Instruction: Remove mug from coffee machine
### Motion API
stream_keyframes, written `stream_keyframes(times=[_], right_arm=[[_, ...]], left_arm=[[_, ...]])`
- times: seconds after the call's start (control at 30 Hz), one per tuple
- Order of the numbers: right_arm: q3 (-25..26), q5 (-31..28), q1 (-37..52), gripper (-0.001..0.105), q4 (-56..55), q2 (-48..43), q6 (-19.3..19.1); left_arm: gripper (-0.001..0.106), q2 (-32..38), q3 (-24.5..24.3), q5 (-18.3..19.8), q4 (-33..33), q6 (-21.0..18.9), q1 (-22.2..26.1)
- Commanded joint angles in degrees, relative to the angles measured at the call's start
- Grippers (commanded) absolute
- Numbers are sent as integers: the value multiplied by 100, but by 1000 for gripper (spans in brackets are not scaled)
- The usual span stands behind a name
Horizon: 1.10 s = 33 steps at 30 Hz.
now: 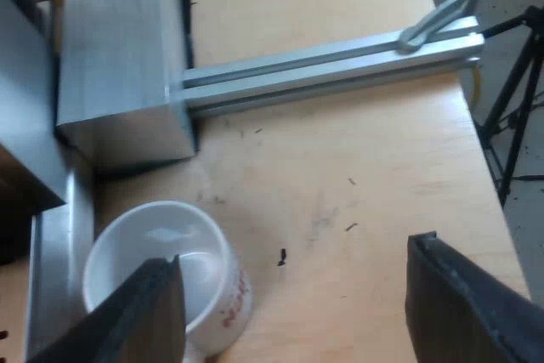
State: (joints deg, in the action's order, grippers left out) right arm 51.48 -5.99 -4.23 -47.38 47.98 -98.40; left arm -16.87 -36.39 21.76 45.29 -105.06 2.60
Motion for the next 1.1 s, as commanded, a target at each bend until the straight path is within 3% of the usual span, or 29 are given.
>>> stream_keyframes(times=[0.03,0.23,0.53,0.77,0.9,1.1], right_arm=[[53,207,281,58,-14,-148,-339],[53,204,678,58,-46,-589,-714],[34,201,679,58,-370,-1863,-732],[34,201,679,58,-422,-3064,-732],[19,201,679,58,-495,-3644,-732],[19,201,679,58,-888,-4268,-732]], left_arm=[[90,30,-61,37,105,-1,-47],[90,30,-131,37,110,25,-245],[90,355,-398,37,110,23,-243],[90,1291,-396,-208,714,480,-243],[90,1826,-396,-657,1096,504,-243],[90,2497,-396,-702,1517,503,-243]])
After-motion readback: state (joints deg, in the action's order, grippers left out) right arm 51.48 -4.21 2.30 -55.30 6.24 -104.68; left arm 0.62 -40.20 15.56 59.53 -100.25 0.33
